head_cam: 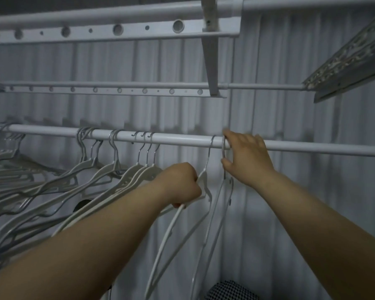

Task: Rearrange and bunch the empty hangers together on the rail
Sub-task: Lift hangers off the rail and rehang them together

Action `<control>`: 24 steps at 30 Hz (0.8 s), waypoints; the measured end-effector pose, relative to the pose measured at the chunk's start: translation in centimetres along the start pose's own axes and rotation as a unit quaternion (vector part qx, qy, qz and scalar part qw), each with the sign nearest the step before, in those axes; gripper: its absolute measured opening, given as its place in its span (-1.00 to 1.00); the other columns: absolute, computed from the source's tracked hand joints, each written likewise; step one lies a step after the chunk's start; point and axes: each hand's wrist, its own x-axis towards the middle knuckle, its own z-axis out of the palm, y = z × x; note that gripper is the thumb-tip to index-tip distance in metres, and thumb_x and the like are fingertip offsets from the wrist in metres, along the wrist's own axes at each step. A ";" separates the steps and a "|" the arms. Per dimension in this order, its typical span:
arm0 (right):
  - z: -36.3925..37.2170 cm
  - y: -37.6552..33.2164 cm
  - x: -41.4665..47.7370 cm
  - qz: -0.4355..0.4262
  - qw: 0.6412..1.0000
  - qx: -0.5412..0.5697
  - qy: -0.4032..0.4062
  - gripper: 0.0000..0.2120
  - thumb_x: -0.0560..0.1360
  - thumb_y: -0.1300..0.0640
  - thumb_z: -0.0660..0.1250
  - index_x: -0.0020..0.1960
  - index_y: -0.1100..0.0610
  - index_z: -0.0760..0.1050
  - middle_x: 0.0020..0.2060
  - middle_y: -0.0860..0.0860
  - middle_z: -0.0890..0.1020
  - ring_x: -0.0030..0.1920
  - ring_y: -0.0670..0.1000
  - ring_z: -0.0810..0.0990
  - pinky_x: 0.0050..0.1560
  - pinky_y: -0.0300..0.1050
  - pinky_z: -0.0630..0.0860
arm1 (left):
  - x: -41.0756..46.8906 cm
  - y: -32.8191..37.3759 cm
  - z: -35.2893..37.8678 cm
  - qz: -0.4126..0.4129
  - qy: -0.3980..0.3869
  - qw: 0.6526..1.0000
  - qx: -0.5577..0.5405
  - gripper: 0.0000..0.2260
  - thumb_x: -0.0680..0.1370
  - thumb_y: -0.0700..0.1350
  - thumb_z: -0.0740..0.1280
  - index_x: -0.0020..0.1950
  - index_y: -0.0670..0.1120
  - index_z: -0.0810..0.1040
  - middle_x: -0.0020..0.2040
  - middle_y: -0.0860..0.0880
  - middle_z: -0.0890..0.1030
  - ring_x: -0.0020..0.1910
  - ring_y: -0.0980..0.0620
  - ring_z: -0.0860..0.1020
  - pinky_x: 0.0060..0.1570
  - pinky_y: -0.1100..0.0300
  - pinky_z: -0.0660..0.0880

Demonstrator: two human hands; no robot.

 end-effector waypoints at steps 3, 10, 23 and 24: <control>0.3 -0.3 0.0 0.002 1.000 -0.007 -0.003 -0.42 0.50 0.06 0.23 0.45 0.06 0.10 0.35 0.01 0.36 0.36 0.06 0.26 0.46 0.01 -0.05 | -0.3 -0.2 0.5 0.017 0.003 1.000 0.001 -0.76 0.45 -0.25 0.22 0.05 -0.25 0.59 -0.24 -0.20 0.66 -0.18 -0.16 0.65 -0.18 0.16 0.56; 0.3 -0.9 0.0 0.006 1.000 -0.011 -0.013 -0.39 0.49 0.11 0.22 0.48 0.06 0.07 0.40 0.03 0.30 0.41 0.07 0.21 0.47 0.02 -0.10 | -1.0 -0.3 0.7 0.046 0.056 0.997 -0.023 -0.66 0.54 0.04 0.23 0.25 -0.08 0.49 0.13 -0.11 0.62 0.14 -0.08 0.56 0.15 0.16 0.44; 0.3 -4.8 0.7 -0.024 1.000 -0.009 -0.007 -0.42 0.52 0.01 0.20 0.48 0.06 0.09 0.49 0.04 0.14 0.48 0.08 0.05 0.48 0.04 -0.14 | -8.1 -10.5 -2.1 -0.030 0.192 0.960 0.200 -0.67 0.51 -0.03 0.24 0.27 -0.02 0.43 0.23 -0.01 0.49 0.16 -0.02 0.49 0.05 0.18 0.43; 0.4 -5.1 0.8 -0.017 1.000 -0.013 -0.016 -0.40 0.52 0.01 0.21 0.48 0.06 0.08 0.49 0.05 0.15 0.48 0.08 0.05 0.48 0.05 -0.14 | -8.4 -10.9 -2.0 -0.034 0.188 0.959 0.208 -0.69 0.50 -0.03 0.24 0.23 -0.02 0.44 0.21 -0.01 0.50 0.15 -0.03 0.49 0.03 0.18 0.42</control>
